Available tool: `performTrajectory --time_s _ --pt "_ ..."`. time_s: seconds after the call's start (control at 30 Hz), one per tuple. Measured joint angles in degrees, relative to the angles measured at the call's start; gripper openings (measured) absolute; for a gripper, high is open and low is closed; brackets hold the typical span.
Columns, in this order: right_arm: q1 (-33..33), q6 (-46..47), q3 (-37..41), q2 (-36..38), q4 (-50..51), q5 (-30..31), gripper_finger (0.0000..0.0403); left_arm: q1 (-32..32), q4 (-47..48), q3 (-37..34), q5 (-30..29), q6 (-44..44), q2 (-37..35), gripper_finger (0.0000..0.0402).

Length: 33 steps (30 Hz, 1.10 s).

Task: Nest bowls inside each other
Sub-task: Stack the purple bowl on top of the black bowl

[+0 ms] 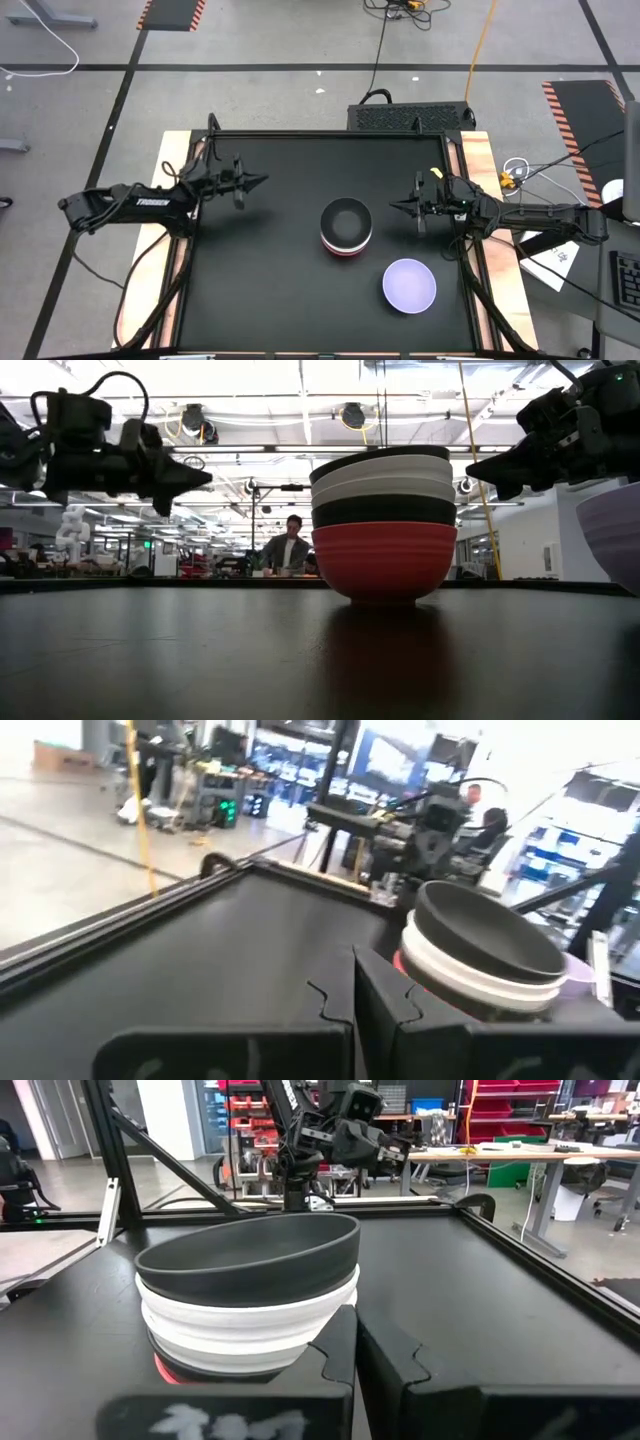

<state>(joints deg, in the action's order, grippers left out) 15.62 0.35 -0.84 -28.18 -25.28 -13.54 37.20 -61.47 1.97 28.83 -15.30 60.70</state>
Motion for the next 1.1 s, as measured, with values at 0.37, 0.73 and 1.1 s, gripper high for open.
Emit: performTrajectory --time_s 0.37,0.73,1.1 --pt "0.02 1.96 0.04 -0.02 -0.04 0.00 0.0000 -5.77 -5.49 -1.41 0.80 2.51 -14.73 0.0000" --pt "0.02 1.98 0.04 -0.11 0.01 0.00 0.0000 -5.74 16.58 -1.43 -12.50 9.53 -33.23 0.0000" --pt "0.02 1.87 0.02 -0.15 0.27 0.00 0.0000 -5.74 25.22 -1.41 -17.12 8.56 -45.25 0.0000"
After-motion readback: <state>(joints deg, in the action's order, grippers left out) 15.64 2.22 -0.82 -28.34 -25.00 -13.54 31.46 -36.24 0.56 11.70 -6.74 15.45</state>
